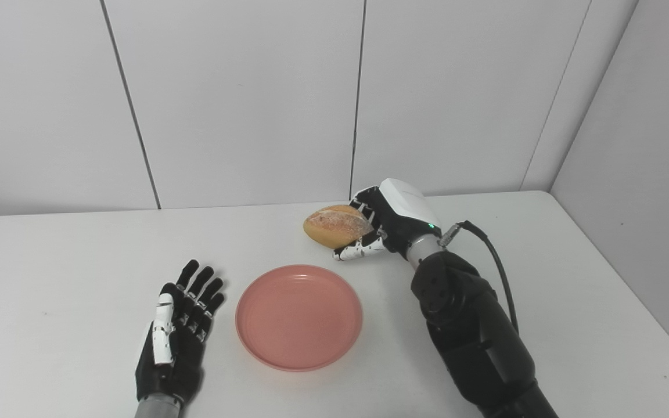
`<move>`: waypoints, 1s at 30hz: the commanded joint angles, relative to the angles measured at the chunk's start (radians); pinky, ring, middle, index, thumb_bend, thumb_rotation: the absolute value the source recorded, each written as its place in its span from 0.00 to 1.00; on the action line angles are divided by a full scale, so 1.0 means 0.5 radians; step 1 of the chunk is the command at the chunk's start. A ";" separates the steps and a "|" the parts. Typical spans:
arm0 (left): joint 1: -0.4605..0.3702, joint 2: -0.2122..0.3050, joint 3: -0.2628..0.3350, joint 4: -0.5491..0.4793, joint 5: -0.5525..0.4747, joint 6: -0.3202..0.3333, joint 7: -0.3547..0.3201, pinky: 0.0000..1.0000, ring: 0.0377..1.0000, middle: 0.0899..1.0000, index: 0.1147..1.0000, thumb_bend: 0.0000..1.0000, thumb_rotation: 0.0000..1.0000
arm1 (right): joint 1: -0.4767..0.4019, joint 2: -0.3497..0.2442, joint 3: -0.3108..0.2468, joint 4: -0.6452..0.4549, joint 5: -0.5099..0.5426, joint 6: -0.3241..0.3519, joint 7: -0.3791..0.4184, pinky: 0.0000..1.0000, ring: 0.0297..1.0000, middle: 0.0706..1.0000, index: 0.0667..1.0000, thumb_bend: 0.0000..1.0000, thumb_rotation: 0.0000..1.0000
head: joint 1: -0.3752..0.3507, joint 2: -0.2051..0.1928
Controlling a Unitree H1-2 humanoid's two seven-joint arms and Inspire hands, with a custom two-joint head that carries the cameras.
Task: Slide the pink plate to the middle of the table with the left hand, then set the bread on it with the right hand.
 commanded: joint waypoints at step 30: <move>0.045 -0.130 -0.114 -0.067 0.138 0.095 0.184 0.90 0.88 0.89 0.87 0.39 1.00 | 0.047 -0.057 0.427 0.091 0.048 -0.030 0.023 0.23 0.30 0.36 0.45 0.50 0.13 | 0.383 0.093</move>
